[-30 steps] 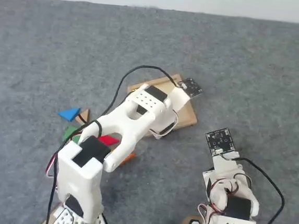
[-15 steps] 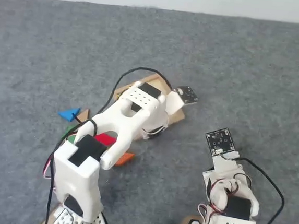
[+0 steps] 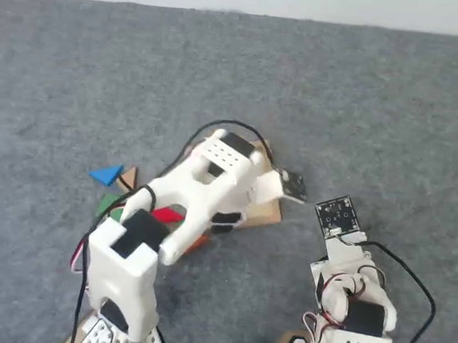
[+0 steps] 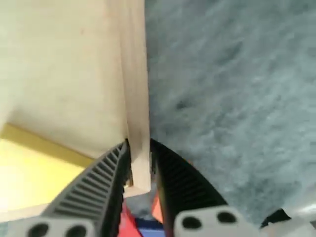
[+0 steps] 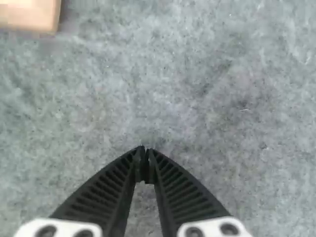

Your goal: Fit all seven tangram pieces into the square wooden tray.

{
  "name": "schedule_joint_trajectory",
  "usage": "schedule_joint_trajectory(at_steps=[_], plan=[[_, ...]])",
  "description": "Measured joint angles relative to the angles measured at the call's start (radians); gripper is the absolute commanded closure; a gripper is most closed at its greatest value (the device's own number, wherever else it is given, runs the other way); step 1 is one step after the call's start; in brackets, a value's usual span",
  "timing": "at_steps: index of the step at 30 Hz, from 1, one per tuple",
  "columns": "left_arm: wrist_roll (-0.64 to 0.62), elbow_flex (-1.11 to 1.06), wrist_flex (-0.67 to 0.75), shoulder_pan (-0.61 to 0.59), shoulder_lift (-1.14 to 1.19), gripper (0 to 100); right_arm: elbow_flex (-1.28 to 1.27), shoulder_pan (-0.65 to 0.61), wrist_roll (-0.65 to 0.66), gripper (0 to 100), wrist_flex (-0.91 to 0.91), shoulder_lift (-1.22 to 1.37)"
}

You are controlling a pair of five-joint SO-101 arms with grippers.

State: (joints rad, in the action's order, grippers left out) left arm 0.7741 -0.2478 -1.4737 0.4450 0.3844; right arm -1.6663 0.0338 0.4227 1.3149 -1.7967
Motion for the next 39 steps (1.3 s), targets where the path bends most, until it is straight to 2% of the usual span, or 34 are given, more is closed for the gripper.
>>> schedule_joint_trajectory(at_steps=[4,10,17,22,24,29,34,39], plan=[[0.000,-0.002,-0.026,0.040,0.000,90,0.000,0.000,0.000,99.1,0.000,0.000],[0.000,0.054,-0.103,0.038,0.011,90,0.000,0.000,0.000,99.1,0.000,0.000],[0.000,0.245,-0.210,-0.064,-0.002,90,0.000,0.000,0.000,99.1,0.000,0.000],[-0.046,0.247,-0.216,-0.150,-0.192,90,0.000,0.000,0.000,99.1,0.000,0.000],[-0.084,0.183,-0.203,-0.196,-0.296,90,0.000,0.000,0.000,99.1,0.000,0.000],[-0.206,-0.146,-0.026,-0.348,-0.505,89,0.000,0.000,0.000,99.1,0.000,0.000],[-0.210,-0.456,0.040,-0.506,-0.600,81,0.000,0.000,0.000,99.1,0.000,0.000],[-0.152,-0.562,0.083,-0.652,-0.615,79,0.000,0.000,0.000,99.1,0.000,0.000]])
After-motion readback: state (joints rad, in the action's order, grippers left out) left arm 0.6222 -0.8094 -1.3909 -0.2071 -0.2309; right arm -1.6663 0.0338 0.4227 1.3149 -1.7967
